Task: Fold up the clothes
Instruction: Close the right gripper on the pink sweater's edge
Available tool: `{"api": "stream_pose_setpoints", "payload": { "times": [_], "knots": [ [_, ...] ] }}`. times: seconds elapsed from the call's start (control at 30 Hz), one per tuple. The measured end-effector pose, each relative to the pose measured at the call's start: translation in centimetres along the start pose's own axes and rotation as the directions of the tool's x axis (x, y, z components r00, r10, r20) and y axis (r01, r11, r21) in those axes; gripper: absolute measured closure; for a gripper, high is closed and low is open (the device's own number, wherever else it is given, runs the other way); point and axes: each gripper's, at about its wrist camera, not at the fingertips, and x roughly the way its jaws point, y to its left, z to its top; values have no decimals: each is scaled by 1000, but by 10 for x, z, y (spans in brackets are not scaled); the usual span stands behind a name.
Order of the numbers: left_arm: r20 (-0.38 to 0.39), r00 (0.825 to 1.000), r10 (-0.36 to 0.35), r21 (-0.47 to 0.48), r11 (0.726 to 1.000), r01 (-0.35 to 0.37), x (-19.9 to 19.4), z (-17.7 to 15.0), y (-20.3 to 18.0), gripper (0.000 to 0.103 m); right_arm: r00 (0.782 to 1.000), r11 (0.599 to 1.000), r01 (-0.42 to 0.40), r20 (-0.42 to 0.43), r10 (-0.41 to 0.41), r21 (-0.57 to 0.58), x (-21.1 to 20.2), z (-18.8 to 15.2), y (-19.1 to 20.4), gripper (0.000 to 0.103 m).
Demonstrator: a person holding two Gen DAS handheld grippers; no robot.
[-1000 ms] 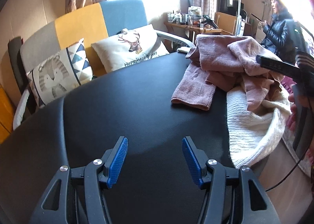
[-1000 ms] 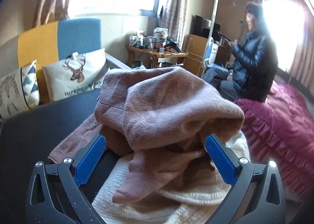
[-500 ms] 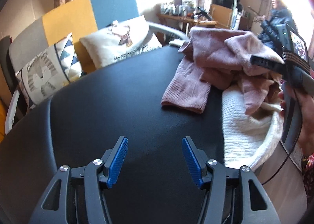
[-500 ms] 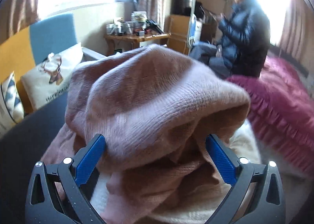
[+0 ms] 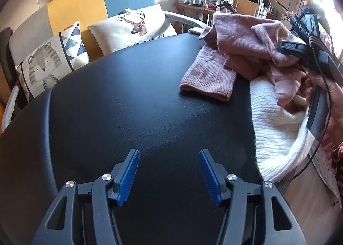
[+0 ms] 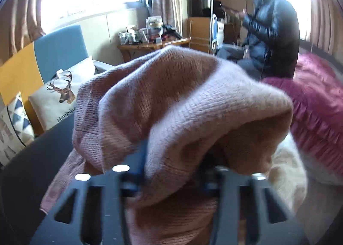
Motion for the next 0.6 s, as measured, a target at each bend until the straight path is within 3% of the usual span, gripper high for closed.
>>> {"api": "stream_pose_setpoints", "payload": {
  "times": [0.13, 0.33, 0.4, 0.6],
  "knots": [
    [2, 1000, -1, -9, 1000, 1, -1, -1, 2, 44, 998, 997, -62, -7, 62, -34, -1, 4, 3, 83],
    [24, 999, 24, -43, 999, -23, -6, 1, 13, 44, 975, 976, -216, 59, 214, 30, -47, 13, 9, 84],
    [28, 999, 19, -45, 999, -18, -9, 4, 16, 44, 962, 964, -262, 86, 259, 34, -63, 14, 14, 85],
    [35, 999, -38, -98, 994, 41, -19, 18, 33, 44, 892, 898, -437, 101, 440, -49, -117, -6, 56, 85]
  ]
}}
